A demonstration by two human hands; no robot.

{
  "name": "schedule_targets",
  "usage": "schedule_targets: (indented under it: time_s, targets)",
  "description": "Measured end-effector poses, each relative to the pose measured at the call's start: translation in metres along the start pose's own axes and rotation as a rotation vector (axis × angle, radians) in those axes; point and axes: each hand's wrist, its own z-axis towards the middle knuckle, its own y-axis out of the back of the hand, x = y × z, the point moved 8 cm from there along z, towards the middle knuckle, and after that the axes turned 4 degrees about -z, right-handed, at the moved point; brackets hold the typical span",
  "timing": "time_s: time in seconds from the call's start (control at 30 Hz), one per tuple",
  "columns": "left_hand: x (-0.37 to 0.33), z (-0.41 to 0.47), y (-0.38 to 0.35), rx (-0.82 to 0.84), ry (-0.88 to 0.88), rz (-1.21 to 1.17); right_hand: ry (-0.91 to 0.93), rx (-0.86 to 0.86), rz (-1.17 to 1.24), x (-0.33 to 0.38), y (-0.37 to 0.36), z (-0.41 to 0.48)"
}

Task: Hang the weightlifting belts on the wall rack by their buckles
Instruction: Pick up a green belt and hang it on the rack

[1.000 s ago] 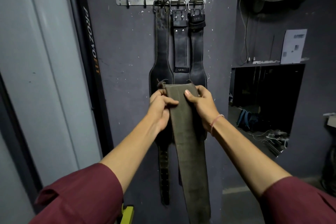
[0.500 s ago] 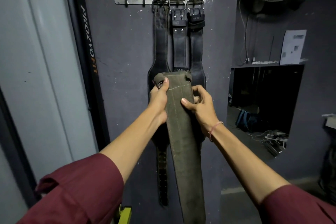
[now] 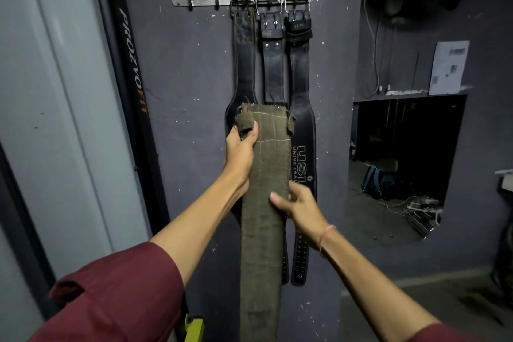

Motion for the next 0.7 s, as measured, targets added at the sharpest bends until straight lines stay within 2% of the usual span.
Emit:
schedule_targets:
  time_s: [0.17, 0.3, 0.43, 0.5, 0.6, 0.7]
  targets:
    - [0.007, -0.011, -0.008, 0.044, 0.056, -0.031, 0.145, -0.179, 0.091, 0.095, 0.012, 0.041]
    - [0.008, -0.012, -0.012, 0.036, 0.109, -0.056, 0.124, -0.269, 0.071, 0.095, 0.017, 0.046]
    - [-0.010, -0.010, -0.021, 0.100, 0.063, 0.042, 0.149, -0.295, 0.075, 0.091, 0.023, 0.044]
    - [-0.008, -0.006, -0.017, 0.002, 0.066, 0.071, 0.160, -0.275, 0.042, 0.092, 0.023, 0.047]
    - [-0.002, 0.006, -0.002, -0.221, -0.030, 0.081, 0.152, -0.252, -0.024, 0.096, 0.024, 0.054]
    - [0.003, 0.015, 0.001, -0.266, -0.100, 0.128, 0.173, -0.291, -0.215, 0.108, 0.029, 0.062]
